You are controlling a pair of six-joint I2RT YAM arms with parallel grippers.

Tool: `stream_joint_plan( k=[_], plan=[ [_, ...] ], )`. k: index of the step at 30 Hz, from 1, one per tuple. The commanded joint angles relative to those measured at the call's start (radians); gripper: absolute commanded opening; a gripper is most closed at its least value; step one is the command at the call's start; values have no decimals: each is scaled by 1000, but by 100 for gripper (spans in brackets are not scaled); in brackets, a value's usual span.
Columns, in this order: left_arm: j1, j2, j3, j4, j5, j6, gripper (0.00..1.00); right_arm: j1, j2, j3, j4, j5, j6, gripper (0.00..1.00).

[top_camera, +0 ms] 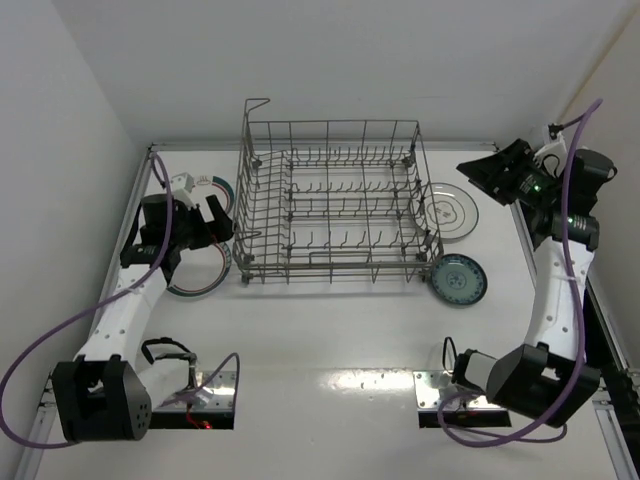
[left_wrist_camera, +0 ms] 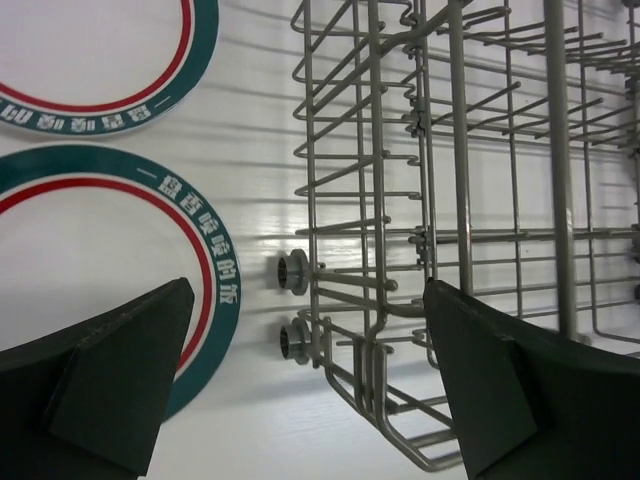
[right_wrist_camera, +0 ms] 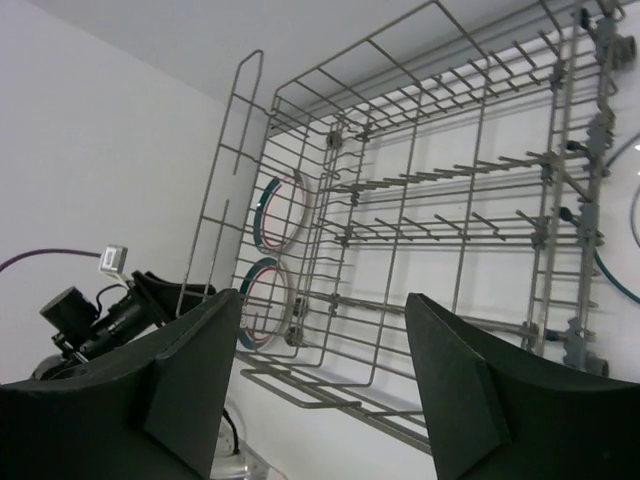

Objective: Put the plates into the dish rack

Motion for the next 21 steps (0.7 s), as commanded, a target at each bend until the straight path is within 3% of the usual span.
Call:
stream_joint_plan(
  k=[1, 4, 6, 10, 14, 17, 21],
  plan=[
    [-27, 68, 30, 103, 80, 42, 100, -44, 58, 19, -39, 5, -14, 64],
    [-36, 125, 16, 155, 123, 43, 100, -98, 136, -1, -96, -38, -26, 74],
    [-52, 151, 23, 174, 212, 52, 100, -158, 221, -1, -188, -38, -73, 74],
    [-52, 185, 36, 174, 226, 52, 100, -238, 250, -52, -151, 21, -74, 74],
    [-52, 249, 55, 174, 283, 43, 100, -226, 375, 16, -242, 172, -169, 75],
    [-52, 260, 55, 165, 303, 43, 100, -212, 446, 16, -208, 213, -169, 75],
    [-52, 260, 73, 122, 202, 43, 100, -169, 605, 111, -274, 320, -244, 75]
  ],
)
